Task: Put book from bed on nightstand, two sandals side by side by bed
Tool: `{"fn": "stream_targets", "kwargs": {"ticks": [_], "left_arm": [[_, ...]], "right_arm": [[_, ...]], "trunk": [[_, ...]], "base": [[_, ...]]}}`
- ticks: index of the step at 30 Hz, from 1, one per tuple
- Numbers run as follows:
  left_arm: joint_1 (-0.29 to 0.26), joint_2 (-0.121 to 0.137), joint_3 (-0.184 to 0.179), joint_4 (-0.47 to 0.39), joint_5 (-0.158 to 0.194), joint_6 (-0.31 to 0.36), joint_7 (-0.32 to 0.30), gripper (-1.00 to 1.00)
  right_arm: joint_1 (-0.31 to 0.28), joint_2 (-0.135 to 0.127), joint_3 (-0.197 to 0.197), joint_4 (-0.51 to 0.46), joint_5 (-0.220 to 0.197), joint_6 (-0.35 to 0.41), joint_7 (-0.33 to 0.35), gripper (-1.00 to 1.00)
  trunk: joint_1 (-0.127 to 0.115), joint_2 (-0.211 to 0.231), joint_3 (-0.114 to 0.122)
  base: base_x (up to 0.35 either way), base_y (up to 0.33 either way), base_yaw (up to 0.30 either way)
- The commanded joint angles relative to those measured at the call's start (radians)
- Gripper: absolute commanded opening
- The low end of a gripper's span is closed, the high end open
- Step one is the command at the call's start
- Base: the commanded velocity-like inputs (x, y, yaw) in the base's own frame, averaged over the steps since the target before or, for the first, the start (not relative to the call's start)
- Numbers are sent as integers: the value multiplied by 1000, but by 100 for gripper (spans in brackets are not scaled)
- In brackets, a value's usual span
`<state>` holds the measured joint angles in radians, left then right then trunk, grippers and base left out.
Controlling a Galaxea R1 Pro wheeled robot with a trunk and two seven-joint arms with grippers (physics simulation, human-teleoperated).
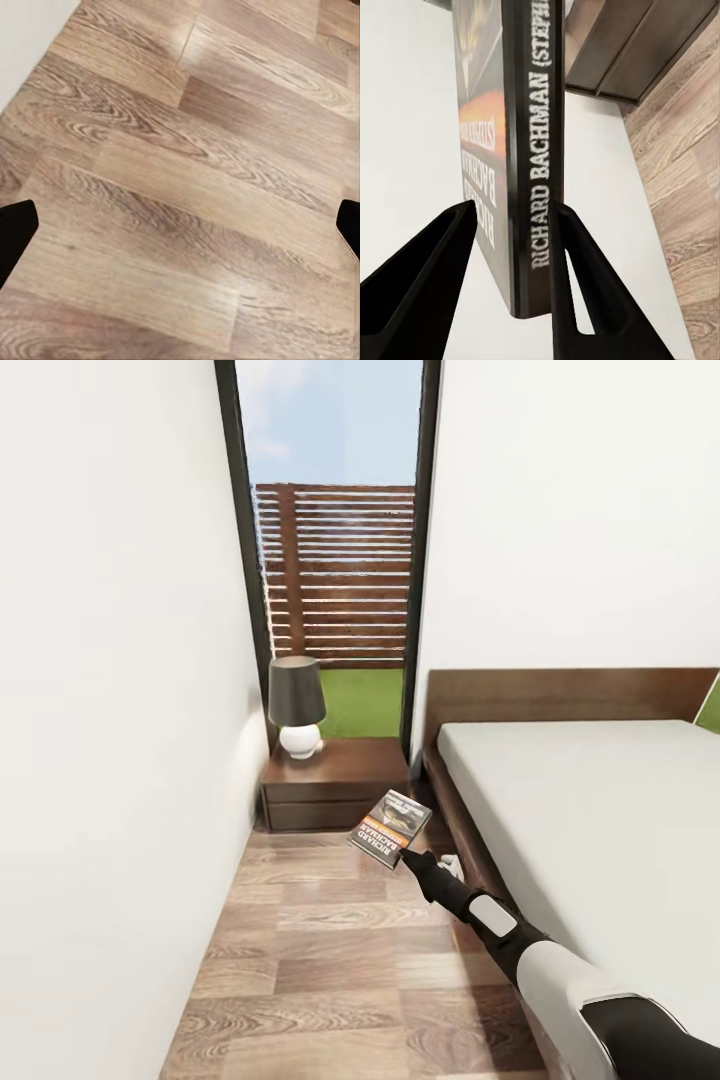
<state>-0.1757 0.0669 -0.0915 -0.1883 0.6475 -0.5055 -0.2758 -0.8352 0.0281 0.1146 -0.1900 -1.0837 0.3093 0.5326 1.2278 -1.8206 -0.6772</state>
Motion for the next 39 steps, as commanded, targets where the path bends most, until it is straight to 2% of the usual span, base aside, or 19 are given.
{"fn": "stream_targets", "kwargs": {"ticks": [1, 39], "left_arm": [[-1, 1, -8, 1, 11, -4, -3, 100], [-1, 1, -8, 1, 11, -4, -3, 100]], "right_arm": [[-1, 0, 5, 0, -13, 4, 1, -100], [-1, 0, 5, 0, -10, 4, 1, -100]], "trunk": [[0, 0, -1], [0, 0, -1]], "base": [[252, -133, 0], [252, -48, 0]]}}
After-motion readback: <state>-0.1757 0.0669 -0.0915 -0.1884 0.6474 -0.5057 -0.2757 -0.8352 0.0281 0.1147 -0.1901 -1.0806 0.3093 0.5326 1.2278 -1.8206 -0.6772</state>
